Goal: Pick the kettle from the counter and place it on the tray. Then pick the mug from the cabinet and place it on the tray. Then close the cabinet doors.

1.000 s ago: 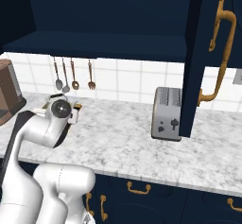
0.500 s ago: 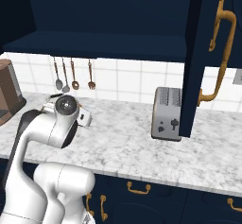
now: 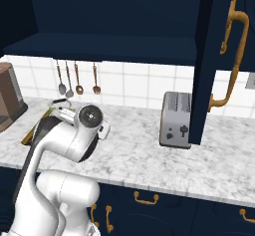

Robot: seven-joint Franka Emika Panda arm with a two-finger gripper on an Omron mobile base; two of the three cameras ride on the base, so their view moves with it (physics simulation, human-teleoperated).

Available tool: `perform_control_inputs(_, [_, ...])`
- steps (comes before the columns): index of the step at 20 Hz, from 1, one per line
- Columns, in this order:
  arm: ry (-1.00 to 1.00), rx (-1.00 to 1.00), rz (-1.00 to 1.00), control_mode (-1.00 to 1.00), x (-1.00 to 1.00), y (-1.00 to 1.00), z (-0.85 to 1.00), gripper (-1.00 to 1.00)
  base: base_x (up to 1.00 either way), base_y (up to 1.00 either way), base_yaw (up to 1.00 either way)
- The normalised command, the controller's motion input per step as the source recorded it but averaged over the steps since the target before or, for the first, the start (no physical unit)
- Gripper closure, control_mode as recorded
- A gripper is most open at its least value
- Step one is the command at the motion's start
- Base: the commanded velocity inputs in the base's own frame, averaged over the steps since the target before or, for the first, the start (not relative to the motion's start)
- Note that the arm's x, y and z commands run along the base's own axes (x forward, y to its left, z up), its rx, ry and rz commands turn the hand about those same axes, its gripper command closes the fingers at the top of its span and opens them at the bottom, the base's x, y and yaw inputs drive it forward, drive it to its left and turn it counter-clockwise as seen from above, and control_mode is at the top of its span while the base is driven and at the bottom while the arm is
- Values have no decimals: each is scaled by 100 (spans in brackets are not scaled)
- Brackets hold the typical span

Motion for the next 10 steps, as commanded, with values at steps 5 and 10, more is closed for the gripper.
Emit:
perform_control_inputs(5, [-16,24,-9,-100,-19,-44,-1,100,0,0,0])
perform_control_inputs(10, [-10,19,-5,-100,-14,-44,0,100,0,0,0])
